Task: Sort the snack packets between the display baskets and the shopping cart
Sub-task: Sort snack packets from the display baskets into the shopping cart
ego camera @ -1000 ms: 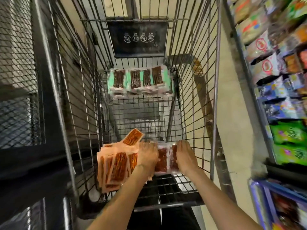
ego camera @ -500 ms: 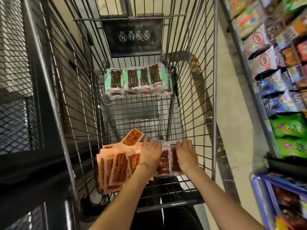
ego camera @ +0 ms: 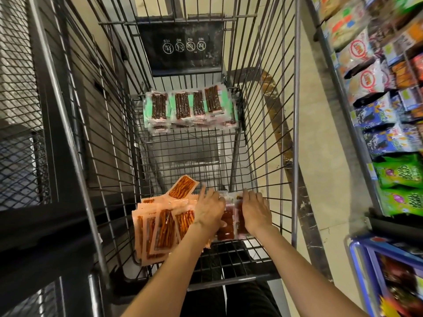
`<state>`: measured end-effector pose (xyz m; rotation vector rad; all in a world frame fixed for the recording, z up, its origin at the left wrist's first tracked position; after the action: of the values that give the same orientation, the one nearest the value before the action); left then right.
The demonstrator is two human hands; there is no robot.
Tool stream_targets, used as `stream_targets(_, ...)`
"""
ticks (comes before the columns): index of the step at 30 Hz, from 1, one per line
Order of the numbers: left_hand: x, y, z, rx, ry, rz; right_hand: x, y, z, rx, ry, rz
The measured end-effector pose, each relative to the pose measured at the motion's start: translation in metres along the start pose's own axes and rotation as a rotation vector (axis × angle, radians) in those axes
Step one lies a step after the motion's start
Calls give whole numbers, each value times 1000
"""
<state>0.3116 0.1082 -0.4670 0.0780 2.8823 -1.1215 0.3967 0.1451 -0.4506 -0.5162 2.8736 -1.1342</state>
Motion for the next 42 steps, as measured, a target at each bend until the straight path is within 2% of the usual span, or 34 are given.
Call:
stream_targets(5, -3, -3, -4, -13, 14, 7, 0, 2, 1, 94, 44, 53)
stream_targets(8, -8, -13, -9, -73, 59, 24, 2, -3, -9, 34, 65, 41)
stream_targets(12, -24, -30, -15, -195, 102, 129, 6, -25, -23, -108, -26, -37)
stream_targets(15, -35, -43, -8, -206, 127, 191, 5, -44, -16, -95, -97, -91)
stream_targets(19, -39, -52, 10, -154, 35, 201, 3, -59, -6, -6, -136, -94)
stream_targets(22, -26, -51, 6, -165, -161, 127, 4, -62, -13, -7, -111, -72)
stream_targets(24, -12, -55, -4, -232, -372, 87, 3, -63, -20, -29, 15, -57)
stream_targets(26, 8, -64, -13, -283, -636, 25, -3, -66, -29, -37, 255, -38)
stream_targets(29, 38, -81, -15, -235, -1091, -82, -9, -75, -44, 22, 611, -10)
stream_targets(31, 45, -94, -19, -173, -1494, -41, -14, -80, -52, 36, 808, 35)
stream_targets(33, 48, -107, -26, -108, -1801, -28, -16, -85, -53, 68, 1074, 95)
stream_targets(34, 47, -112, -29, -81, -1874, -36, -14, -88, -51, 97, 1208, 117)
stream_targets(38, 45, -121, -39, -63, -1885, -103, 9, -94, -47, 235, 1642, 132)
stream_targets(42, 54, -134, -43, -112, -1940, -227, 31, -92, -59, 289, 1695, 101)
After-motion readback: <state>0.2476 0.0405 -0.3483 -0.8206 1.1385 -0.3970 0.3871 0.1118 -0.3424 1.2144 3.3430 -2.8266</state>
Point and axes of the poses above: each hand's wrist, its own y-axis towards the middle knuckle, its own z-axis out of the palm, x = y × z, the point moved 10 cm from there along y, towards the middle knuckle, and after that the axes turned 4 degrees about y, right-handed, at the moved point
